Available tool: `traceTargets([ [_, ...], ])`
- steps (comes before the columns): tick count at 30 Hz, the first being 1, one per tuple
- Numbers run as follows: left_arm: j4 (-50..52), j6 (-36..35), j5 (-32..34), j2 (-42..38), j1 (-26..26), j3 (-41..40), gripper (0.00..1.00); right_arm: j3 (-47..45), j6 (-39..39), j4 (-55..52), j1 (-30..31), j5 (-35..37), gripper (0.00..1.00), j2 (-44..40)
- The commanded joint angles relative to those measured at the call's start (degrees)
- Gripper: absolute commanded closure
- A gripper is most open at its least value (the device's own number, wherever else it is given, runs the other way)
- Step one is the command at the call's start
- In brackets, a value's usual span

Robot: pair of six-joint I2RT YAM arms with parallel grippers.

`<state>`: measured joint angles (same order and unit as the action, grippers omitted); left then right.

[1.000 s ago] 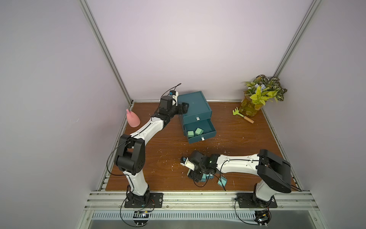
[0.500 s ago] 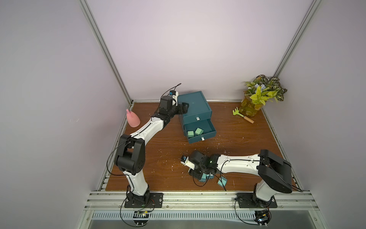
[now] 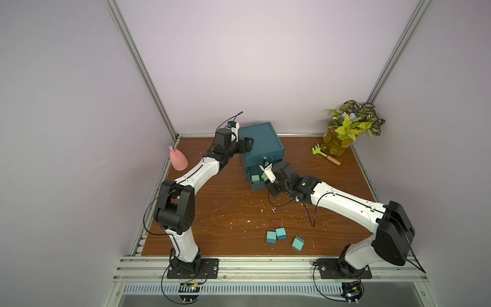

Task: Place the plugs into the drawer by color
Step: Place the plug in the drawer.

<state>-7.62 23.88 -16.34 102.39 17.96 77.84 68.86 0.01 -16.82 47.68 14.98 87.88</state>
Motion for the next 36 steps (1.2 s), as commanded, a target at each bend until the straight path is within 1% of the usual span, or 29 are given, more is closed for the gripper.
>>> traceTargets([
  [1, 3.8, -0.5, 0.1, 2.9, 0.7, -0.4, 0.18, 5.3, 1.5, -0.6, -2.9, 6.3, 0.79, 2.6],
  [3, 3.8, -0.7, 0.2, 2.8, 0.7, -0.4, 0.17, 7.4, 1.0, -0.8, -4.3, 7.2, 0.79, 4.3],
  [7, 3.9, -0.9, 0.5, 2.8, 0.7, -0.4, 0.17, 9.6, -0.5, 0.0, -6.3, 6.3, 0.79, 6.2],
  [10, 3.9, -0.8, 0.1, 3.0, 0.7, -0.4, 0.17, 9.4, -1.5, 0.3, -6.8, 6.3, 0.79, 7.2],
  [17, 4.1, -0.8, 0.1, 2.8, 0.7, -0.4, 0.18, 6.8, -2.9, 0.6, -8.1, 8.8, 0.79, 9.0],
  [21, 4.0, -1.0, 0.2, 2.8, 0.7, -0.4, 0.17, 5.9, -3.3, 1.2, -8.5, 9.4, 0.77, 9.4],
  [24, 4.1, -1.1, 0.3, 2.8, 0.7, -0.4, 0.17, 5.4, -3.5, 1.4, -8.8, 9.1, 0.74, 9.6],
  [30, 4.3, -1.3, 0.6, 2.9, 0.7, -0.4, 0.17, 4.8, -3.9, 1.5, -9.3, 8.4, 0.59, 9.0],
  [33, 4.3, -1.2, 0.6, 3.1, 0.7, -0.4, 0.18, 4.9, -4.0, 1.6, -9.3, 7.2, 0.54, 7.2],
  [36, 4.2, -1.2, 0.5, 3.2, 0.7, -0.5, 0.18, 4.2, -4.6, 2.6, -9.4, 5.5, 0.47, 3.6],
])
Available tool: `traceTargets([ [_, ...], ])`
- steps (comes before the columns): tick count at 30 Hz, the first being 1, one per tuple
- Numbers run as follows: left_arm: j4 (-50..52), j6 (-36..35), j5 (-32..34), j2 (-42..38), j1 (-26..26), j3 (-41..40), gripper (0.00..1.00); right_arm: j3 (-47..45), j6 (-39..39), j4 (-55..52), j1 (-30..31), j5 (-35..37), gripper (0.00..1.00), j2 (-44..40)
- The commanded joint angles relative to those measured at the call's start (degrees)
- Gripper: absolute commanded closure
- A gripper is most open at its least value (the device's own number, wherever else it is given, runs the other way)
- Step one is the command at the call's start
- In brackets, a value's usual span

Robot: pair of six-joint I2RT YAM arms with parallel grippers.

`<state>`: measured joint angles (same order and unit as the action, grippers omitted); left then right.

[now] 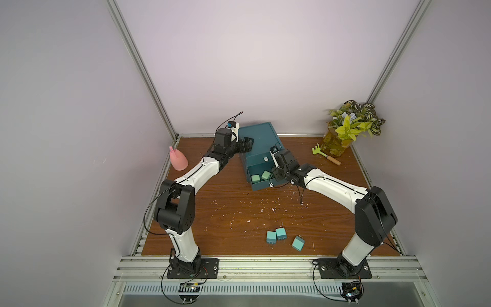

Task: Place the plugs into the drawer by color
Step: Place the plug in the drawer, then close the drawer in the storage box.

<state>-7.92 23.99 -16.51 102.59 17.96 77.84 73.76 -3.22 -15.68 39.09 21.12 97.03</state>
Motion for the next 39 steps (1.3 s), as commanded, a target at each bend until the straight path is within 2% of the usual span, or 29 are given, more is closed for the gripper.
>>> traceTargets([
  [1, 4.5, -1.3, 0.7, 3.1, 0.7, -0.5, 0.18, -1.4, -1.6, 2.3, -0.8, -1.4, 0.45, -7.2],
  [6, 4.5, -1.3, 0.6, 3.1, 0.8, -0.5, 0.18, -7.3, -3.1, 7.1, -0.7, -4.7, 0.39, -15.2],
  [11, 4.6, -1.5, 0.8, 3.1, 0.9, -0.6, 0.18, -21.3, -6.7, 18.3, 1.7, -9.1, 0.39, -23.8],
  [16, 4.7, -1.5, 0.8, 2.9, 0.9, -0.7, 0.19, -35.1, -10.5, 32.5, 7.9, -4.5, 0.49, -28.7],
  [20, 4.8, -1.7, 1.0, 2.7, 1.4, -0.8, 0.18, -41.3, -11.4, 42.0, 10.5, -1.6, 0.53, -28.4],
  [26, 5.0, -1.8, 1.1, 2.6, 1.7, -0.7, 0.18, -42.9, -11.7, 48.0, 11.5, -1.6, 0.53, -24.5],
  [39, 5.4, -2.4, 1.7, 2.6, 1.7, -0.6, 0.19, -38.5, -10.8, 51.5, 13.0, 1.0, 0.52, -15.6],
])
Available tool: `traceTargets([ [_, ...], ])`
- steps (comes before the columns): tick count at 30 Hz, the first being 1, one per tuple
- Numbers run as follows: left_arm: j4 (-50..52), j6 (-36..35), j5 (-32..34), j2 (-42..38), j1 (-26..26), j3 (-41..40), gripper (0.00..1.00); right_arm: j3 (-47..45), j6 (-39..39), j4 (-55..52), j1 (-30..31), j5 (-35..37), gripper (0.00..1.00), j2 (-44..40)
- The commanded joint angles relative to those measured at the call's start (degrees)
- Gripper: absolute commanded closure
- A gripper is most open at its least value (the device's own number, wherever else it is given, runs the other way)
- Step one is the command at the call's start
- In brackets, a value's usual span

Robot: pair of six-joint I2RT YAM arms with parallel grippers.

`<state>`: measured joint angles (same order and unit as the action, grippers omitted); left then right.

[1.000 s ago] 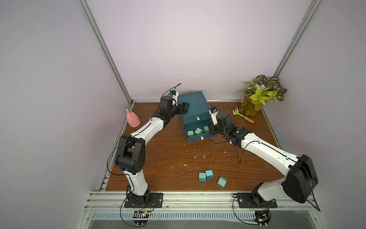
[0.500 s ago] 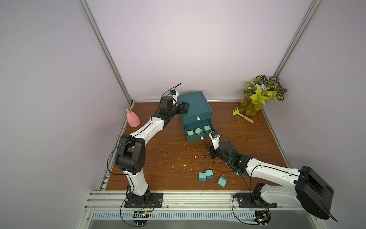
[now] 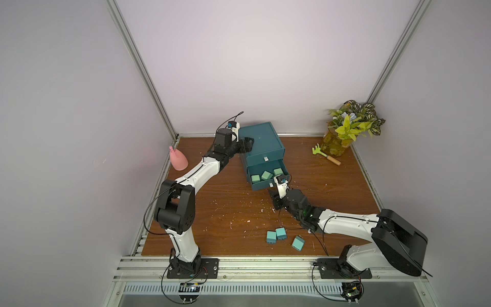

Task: Place the plugs into the drawer by color
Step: Close the drawer in the storage box.

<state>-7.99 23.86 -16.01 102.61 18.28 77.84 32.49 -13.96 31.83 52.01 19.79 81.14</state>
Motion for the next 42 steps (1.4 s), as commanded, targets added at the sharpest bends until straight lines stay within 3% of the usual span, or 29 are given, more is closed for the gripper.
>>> traceTargets([
  [1, 5.4, -2.2, 1.2, 2.6, 1.4, -0.6, 0.18, 3.2, 0.0, 4.0, 0.1, 2.6, 0.52, 0.8],
  [23, 5.6, -2.1, 1.4, 2.6, 1.4, -0.8, 0.18, 9.4, 2.4, 7.9, -0.1, 4.5, 0.51, 7.2],
  [42, 6.6, -4.0, 2.8, 2.1, 1.4, -0.5, 0.18, 15.3, 1.6, 15.1, -3.6, 0.2, 0.51, 16.3],
])
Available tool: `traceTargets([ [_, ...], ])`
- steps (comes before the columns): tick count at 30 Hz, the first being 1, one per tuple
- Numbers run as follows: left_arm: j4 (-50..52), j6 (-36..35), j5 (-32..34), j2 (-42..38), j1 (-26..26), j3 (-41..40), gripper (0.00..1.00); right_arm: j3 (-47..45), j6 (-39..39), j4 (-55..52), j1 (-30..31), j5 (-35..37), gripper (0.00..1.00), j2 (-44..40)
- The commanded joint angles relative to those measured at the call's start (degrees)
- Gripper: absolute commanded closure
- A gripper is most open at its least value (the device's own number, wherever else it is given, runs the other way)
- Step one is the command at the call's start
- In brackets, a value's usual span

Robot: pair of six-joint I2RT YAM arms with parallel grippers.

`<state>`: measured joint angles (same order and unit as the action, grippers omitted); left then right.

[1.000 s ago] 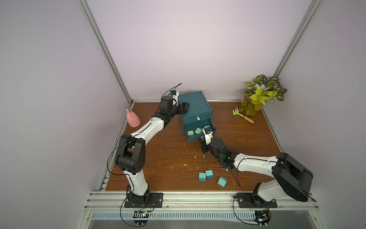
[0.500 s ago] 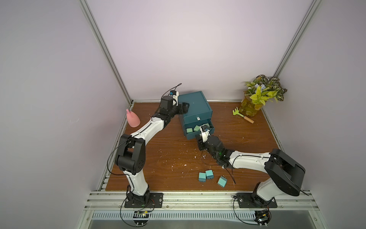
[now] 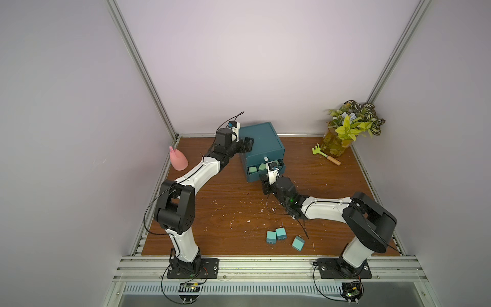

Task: Place the plugs into the drawer by color
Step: Close the drawer in the storage box.

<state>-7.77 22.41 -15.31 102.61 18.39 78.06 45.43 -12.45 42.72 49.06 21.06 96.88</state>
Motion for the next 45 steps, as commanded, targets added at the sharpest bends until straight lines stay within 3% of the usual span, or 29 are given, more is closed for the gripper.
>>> traceTargets([
  [1, 6.5, -2.6, 2.3, 2.1, 1.3, -0.7, 0.18, 2.7, 0.0, 4.7, -0.8, -1.3, 0.51, 1.2],
  [19, 6.6, -3.0, 2.9, 2.6, 1.3, -0.7, 0.18, 3.7, -2.6, 15.7, -2.9, -3.1, 0.51, 7.8],
  [38, 6.6, -2.9, 2.7, 2.5, 1.3, -0.7, 0.18, 6.7, -4.3, 18.7, -4.6, -4.7, 0.51, 12.4],
  [45, 6.4, -2.4, 2.6, 2.5, 1.2, -0.7, 0.18, 1.5, -4.8, 18.6, -4.9, -7.6, 0.51, 5.0],
])
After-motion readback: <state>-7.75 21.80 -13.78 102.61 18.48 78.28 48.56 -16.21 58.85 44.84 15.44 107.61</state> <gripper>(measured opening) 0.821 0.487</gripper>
